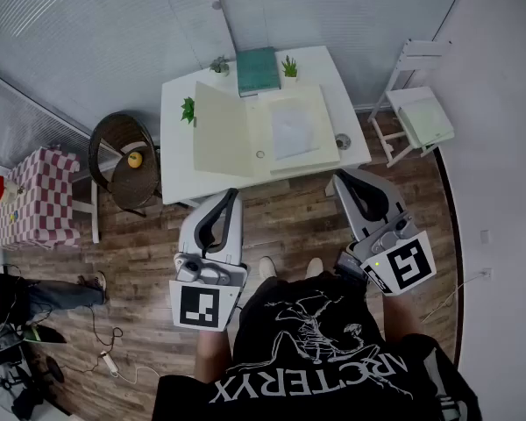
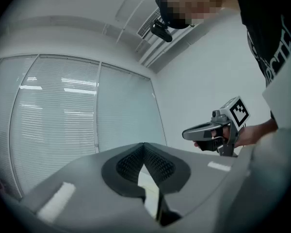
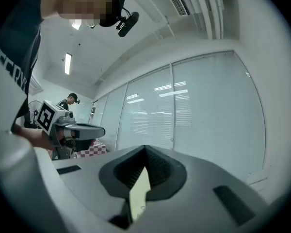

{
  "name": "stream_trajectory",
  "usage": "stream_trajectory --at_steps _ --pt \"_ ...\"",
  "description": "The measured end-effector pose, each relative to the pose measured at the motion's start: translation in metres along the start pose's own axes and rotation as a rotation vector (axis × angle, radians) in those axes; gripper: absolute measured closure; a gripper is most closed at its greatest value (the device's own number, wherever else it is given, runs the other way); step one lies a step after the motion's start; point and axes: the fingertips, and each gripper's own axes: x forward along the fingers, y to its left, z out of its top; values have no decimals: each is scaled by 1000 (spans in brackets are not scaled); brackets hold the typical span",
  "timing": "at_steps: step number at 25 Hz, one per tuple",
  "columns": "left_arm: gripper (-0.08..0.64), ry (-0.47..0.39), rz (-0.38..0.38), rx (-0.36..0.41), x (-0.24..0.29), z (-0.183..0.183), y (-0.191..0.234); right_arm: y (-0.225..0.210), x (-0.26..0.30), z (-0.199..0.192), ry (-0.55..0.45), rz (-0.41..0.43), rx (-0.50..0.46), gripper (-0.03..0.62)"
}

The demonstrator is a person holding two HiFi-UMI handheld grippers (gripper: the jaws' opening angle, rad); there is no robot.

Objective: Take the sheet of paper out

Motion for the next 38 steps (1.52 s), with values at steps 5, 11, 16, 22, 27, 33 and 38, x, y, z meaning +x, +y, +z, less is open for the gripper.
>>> stream_trajectory --at_steps 5,11,16,22,27,33,38 --pt "549 5 5 2 0 -2 0 0 3 -1 0 8 -6 583" --pt "549 7 12 2 4 -1 0 0 6 2 -3 17 -24 583" --pt "549 15 20 3 14 -4 -6 -11 2 -2 -12 21 -15 581" --pt "549 25 51 -1 24 -4 -20 -26 -8 -11 0 48 0 581" --pt "549 37 78 -1 33 -8 -32 -39 -16 -24 13 74 15 581" --pt "549 58 79 -4 54 -18 -18 -54 3 -33 22 79 33 581" --pt "548 49 57 -21 81 -32 20 -58 48 -41 41 78 17 581"
